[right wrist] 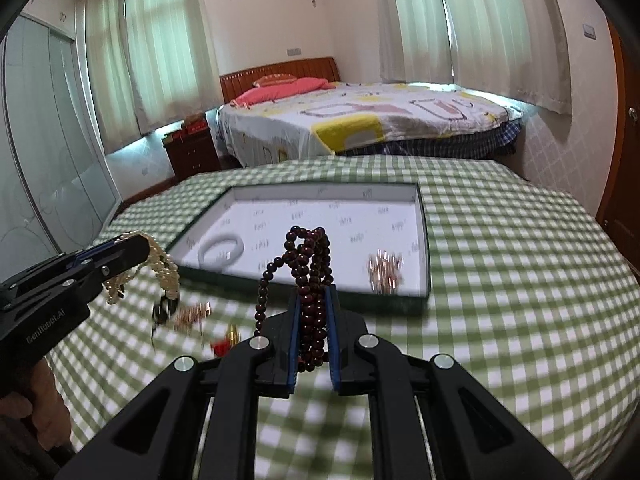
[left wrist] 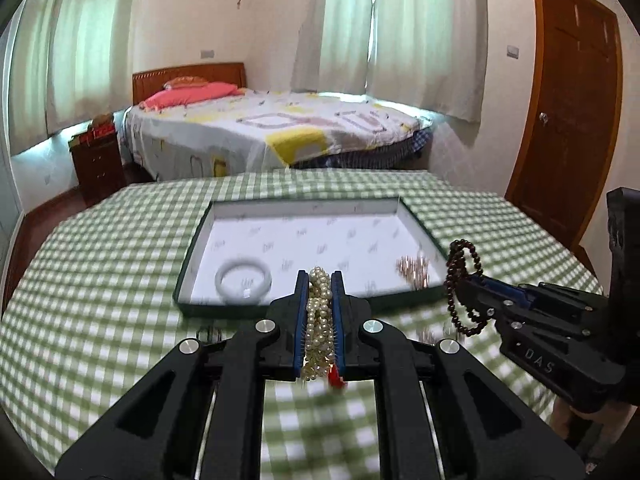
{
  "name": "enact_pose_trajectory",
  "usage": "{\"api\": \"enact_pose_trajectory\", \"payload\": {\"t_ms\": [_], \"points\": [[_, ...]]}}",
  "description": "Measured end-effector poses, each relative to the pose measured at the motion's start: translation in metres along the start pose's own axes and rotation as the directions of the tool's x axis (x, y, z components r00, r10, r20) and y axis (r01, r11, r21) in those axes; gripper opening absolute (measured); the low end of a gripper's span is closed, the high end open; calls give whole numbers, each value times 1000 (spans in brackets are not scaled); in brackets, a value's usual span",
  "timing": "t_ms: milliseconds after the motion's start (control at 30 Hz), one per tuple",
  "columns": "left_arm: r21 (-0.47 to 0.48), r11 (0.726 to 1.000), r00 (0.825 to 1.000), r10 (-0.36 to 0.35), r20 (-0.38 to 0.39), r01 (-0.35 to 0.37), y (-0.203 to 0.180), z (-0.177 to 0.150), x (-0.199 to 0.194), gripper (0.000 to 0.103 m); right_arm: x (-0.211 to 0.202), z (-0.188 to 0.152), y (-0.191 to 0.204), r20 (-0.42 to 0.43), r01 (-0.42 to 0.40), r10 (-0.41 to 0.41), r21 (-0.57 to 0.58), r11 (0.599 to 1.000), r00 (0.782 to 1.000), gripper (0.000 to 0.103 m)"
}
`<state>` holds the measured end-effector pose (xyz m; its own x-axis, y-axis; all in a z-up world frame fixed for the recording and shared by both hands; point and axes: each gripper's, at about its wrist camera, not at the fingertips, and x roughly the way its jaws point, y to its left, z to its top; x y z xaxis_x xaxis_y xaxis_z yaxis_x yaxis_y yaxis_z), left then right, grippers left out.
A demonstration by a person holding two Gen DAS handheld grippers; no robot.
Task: Organize jewelry
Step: 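Lift both strands into the tray and open both tools to release them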
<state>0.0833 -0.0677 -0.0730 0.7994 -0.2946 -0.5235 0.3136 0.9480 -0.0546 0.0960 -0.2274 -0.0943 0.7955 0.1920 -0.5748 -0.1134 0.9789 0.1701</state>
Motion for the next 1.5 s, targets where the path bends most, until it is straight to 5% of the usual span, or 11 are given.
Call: {"api": "enact_pose_trajectory", "payload": {"t_ms": [367, 700, 1133, 1267, 1500], "points": [[13, 1000, 998, -10, 54, 10, 5, 62, 70, 11, 50, 65, 3, 73, -4, 6, -25, 1000, 997, 12], [21, 1000, 989, 0, -147, 4, 12, 27, 159, 11, 134, 40, -14, -140, -4, 7, 20, 1000, 990, 12], [-32, 999, 957, -28, -288, 19, 29, 3, 198, 12, 153, 30, -16, -226, 2, 3, 20, 1000, 974, 20], [-50, 999, 956, -32, -293, 18, 33, 2, 198, 27, 154, 29, -16, -225, -2, 6, 20, 1000, 974, 38], [-73, 997, 959, -40, -282, 20, 37, 3, 190, 44, 149, 28, -21, -218, 1, 6, 29, 1000, 976, 43]]}}
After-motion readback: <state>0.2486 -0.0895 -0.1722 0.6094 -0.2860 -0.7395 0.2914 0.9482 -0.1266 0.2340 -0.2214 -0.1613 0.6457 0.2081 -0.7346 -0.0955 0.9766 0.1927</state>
